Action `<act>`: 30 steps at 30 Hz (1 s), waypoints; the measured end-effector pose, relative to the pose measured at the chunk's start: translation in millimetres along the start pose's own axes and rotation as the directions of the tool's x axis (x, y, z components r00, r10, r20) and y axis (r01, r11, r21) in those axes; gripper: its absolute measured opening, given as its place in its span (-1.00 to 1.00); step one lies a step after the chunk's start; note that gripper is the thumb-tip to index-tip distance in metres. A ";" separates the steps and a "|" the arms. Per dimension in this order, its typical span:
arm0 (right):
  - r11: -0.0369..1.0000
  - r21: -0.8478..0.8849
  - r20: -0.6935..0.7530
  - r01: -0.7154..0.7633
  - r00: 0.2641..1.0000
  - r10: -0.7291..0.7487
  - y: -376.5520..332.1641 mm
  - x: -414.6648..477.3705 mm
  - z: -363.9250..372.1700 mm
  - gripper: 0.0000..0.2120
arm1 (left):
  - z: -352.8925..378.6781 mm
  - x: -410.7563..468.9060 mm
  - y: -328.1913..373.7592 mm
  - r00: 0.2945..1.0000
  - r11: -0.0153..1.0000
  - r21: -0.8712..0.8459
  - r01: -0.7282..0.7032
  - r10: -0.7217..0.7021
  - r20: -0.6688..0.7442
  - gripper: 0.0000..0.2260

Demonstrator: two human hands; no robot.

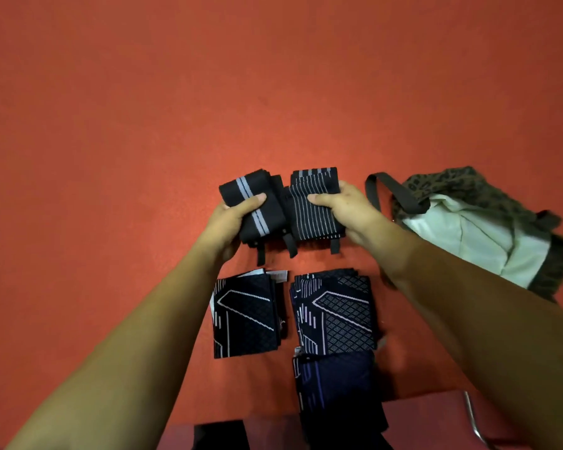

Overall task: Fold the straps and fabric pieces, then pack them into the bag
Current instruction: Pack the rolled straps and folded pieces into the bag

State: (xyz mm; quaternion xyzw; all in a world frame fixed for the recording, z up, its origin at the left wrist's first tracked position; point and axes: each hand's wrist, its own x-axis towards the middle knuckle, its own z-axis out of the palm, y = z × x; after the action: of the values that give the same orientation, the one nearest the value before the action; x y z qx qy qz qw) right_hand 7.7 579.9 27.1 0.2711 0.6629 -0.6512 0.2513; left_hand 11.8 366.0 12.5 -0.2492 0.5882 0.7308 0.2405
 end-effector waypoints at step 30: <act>0.898 0.434 -0.045 0.077 0.997 -0.063 -5.6 -205.5 -27.9 -0.65 | 88.1 -175.3 32.2 0.902 0.989 -0.050 0.136 -0.103 0.420 -0.54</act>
State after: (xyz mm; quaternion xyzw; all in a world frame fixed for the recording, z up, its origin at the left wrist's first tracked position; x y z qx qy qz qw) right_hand 153.8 601.1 172.8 0.3059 0.5137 -0.7872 0.1511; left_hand 117.2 436.0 166.0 -0.1328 0.4779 0.7734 0.3947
